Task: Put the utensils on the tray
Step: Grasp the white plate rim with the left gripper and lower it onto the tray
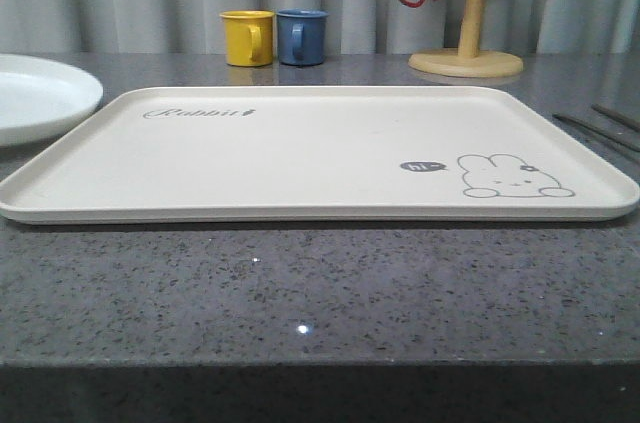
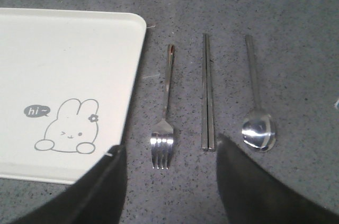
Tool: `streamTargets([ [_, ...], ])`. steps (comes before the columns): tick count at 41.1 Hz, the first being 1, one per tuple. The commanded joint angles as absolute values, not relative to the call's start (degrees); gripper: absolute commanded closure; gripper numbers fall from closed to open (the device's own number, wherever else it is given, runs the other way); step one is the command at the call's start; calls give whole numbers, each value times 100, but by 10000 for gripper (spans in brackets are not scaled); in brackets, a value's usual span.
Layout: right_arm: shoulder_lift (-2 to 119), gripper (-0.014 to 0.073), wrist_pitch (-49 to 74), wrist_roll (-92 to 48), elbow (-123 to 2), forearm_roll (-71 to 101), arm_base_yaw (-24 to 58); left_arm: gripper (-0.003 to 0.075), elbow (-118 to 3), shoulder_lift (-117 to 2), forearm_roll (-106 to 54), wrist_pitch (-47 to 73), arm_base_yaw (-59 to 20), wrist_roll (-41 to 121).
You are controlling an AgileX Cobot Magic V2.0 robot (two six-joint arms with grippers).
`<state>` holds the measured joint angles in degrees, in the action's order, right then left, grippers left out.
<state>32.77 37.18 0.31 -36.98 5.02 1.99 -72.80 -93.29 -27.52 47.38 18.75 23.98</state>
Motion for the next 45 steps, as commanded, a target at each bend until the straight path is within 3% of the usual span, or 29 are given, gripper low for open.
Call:
streamTargets([
  [1, 3323, 179, 3365, 0, -3883, 514, 203, 739, -7715, -8852, -3192, 4869, 1846, 2396],
  [8, 3323, 179, 3365, 0, -3883, 514, 203, 739, -7947, -8704, -3283, 5297, 1537, 2396],
  [28, 3323, 179, 3365, 0, -3883, 514, 203, 739, -7955, -9114, -3187, 5551, -655, 2722],
  [41, 3323, 179, 3365, 0, -3883, 514, 203, 736, -7955, -9766, -2996, 5522, -899, 2722],
  [45, 3323, 179, 3365, 0, -3883, 514, 203, 669, -7955, -9781, -2996, 5499, -899, 2722],
])
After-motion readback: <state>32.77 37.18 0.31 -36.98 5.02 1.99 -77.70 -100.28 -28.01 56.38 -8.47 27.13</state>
